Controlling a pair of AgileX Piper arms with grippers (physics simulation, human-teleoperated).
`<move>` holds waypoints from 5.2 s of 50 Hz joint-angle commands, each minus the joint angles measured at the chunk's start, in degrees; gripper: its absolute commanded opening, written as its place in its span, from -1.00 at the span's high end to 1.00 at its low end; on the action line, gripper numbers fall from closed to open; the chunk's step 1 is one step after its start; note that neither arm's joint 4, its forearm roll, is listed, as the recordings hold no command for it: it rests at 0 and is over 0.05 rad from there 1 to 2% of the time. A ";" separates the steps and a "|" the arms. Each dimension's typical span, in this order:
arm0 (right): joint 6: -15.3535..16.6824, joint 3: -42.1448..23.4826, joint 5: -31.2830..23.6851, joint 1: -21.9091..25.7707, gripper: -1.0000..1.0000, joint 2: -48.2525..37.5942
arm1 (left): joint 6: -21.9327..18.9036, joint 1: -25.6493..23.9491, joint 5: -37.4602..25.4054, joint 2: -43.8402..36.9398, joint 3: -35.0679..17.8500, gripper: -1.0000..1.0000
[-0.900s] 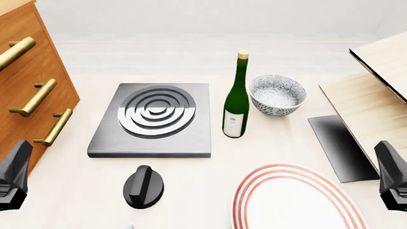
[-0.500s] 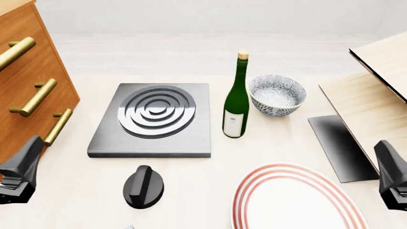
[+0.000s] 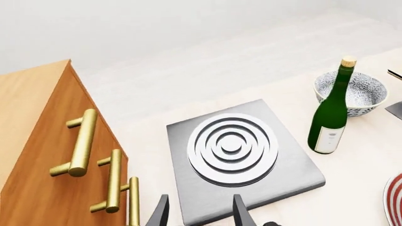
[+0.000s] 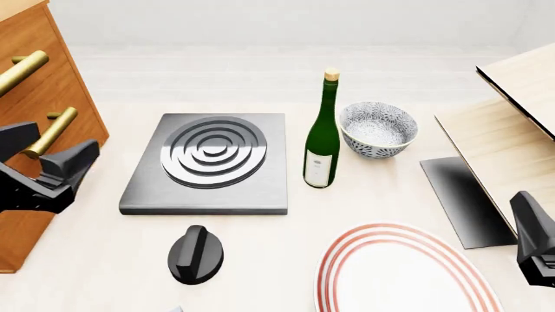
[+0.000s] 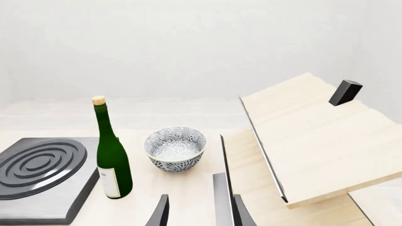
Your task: Turn on the stove.
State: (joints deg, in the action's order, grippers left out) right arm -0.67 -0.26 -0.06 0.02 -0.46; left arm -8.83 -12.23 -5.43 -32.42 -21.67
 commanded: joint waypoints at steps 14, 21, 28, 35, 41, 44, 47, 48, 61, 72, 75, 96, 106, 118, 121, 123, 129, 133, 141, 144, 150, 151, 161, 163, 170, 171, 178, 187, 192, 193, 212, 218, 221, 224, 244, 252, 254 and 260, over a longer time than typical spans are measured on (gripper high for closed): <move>-0.03 0.05 0.34 0.00 -1.00 -0.31 | 3.31 -8.24 -16.27 -15.00 -16.70 -1.00; -0.03 -0.15 -0.22 0.00 -1.00 0.06 | -0.04 -10.58 -20.73 -16.37 -21.29 -1.00; -0.03 -0.19 -0.32 0.00 -1.00 0.12 | 4.71 -14.11 -23.90 -19.93 -24.70 -1.00; -0.03 -0.19 -0.32 0.00 -1.00 0.11 | 10.10 -16.36 -24.25 -22.53 -25.13 -1.00; -0.03 -0.19 -0.32 0.01 -1.00 0.12 | 13.41 -17.57 -22.88 -24.09 -23.90 -1.00; -0.03 -0.19 -0.32 0.01 -1.00 0.13 | 13.88 -18.04 -22.07 -24.56 -23.30 -1.00; -0.04 -0.19 -0.32 0.01 -1.00 0.12 | 14.20 -18.10 -20.52 -25.36 -22.26 -1.00; -0.03 -0.19 -0.32 -0.01 -1.00 0.13 | 15.19 -18.59 -19.86 -25.81 -21.80 -1.00; -0.01 -0.19 -0.32 0.00 -1.00 0.12 | 15.78 -17.81 -16.82 -27.28 -18.53 -1.00; -0.03 -0.19 -0.32 0.01 -1.00 0.12 | 16.19 -17.67 -14.50 -28.95 -16.52 -1.00; -0.05 -0.19 -0.32 0.00 -1.00 0.12 | 16.70 -17.96 -13.48 -29.69 -15.60 -1.00; -0.04 -0.19 -0.32 0.01 -1.00 0.13 | 18.15 -19.21 -8.08 -35.37 -13.96 -1.00; -0.04 -0.19 -0.32 -0.01 -1.00 0.12 | 17.64 -17.66 -4.06 -38.30 -11.60 -1.00; -0.05 -0.19 -0.32 0.00 -1.00 0.12 | 18.03 -17.29 -1.98 -40.05 -10.33 -1.00; -0.02 -0.19 -0.32 0.00 -1.00 0.12 | 17.99 -17.11 -1.30 -40.64 -10.01 -1.00; -0.04 -0.19 -0.32 0.00 -1.00 0.12 | 17.89 -16.71 0.07 -41.82 -9.33 -1.00; -0.03 -0.19 -0.32 0.00 -1.00 0.12 | 18.03 -16.59 1.07 -42.78 -8.90 -1.00; -0.03 -0.19 -0.32 0.01 -1.00 0.13 | 18.01 -16.63 1.54 -43.40 -8.87 -1.00; -0.04 -0.19 -0.32 0.00 -1.00 0.13 | 18.53 -16.58 3.38 -45.20 -8.07 -1.00; -0.03 -0.19 -0.32 -0.01 -1.00 0.13 | 18.60 -16.71 3.70 -45.49 -7.90 -1.00; -0.03 -0.19 -0.32 0.01 -1.00 0.12 | 18.74 -16.66 4.01 -46.02 -7.86 -1.00; -0.04 -0.19 -0.32 0.00 -1.00 0.12 | 18.82 -16.81 4.10 -46.16 -7.85 -1.00; -0.03 -0.19 -0.32 0.00 -1.00 0.12 | 19.50 -17.21 5.67 -47.76 -7.23 -1.00; -0.04 -0.19 -0.32 0.00 -1.00 0.12 | 19.52 -17.15 5.85 -47.94 -7.17 -1.00; -0.02 -0.19 -0.32 0.02 -1.00 0.12 | 19.82 -17.41 6.18 -48.29 -7.22 -1.00; -0.04 -0.19 -0.32 0.01 -1.00 0.12 | 19.81 -17.18 6.55 -48.69 -7.12 -1.00; -0.04 -0.19 -0.32 0.01 -1.00 0.12 | 20.29 -17.27 7.71 -49.91 -6.75 -1.00; -0.03 -0.19 -0.32 0.00 -1.00 0.12 | 21.30 -17.42 9.16 -51.66 -6.30 -1.00; -0.03 -0.19 -0.32 0.00 -1.00 0.12 | 22.29 -17.79 10.60 -53.15 -5.77 -1.00; -0.03 -0.19 -0.32 0.02 -1.00 0.12 | 22.23 -17.78 10.98 -53.41 -5.62 -1.00; -0.03 -0.19 -0.32 -0.01 -1.00 0.13 | 23.18 -17.29 14.63 -56.89 -4.26 -1.00; -0.04 -0.19 -0.32 0.01 -1.00 0.12 | 23.35 -17.12 15.32 -57.73 -4.05 -1.00; -0.04 -0.19 -0.32 0.00 -1.00 0.12 | 23.49 -17.16 15.71 -58.18 -3.96 -1.00; -0.03 -0.19 -0.32 0.00 -1.00 0.12 | 23.60 -17.19 16.04 -58.50 -3.87 -1.00; -0.04 -0.19 -0.32 0.00 -1.00 0.12 | 26.64 -18.89 19.63 -62.25 -2.03 -1.00; -0.02 -0.19 -0.32 0.01 -1.00 0.12 | 27.56 -19.40 20.23 -62.44 -1.08 -1.00; -0.03 -0.19 -0.32 0.00 -1.00 0.12 | 27.18 -18.76 19.72 -61.80 -1.10 -1.00; -0.03 -0.19 -0.32 0.01 -1.00 0.12 | 25.61 -16.72 18.04 -60.01 -1.52 -1.00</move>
State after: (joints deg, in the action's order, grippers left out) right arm -0.70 -0.44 -0.38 0.03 -0.34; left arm 17.14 -30.06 13.79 -92.22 -24.18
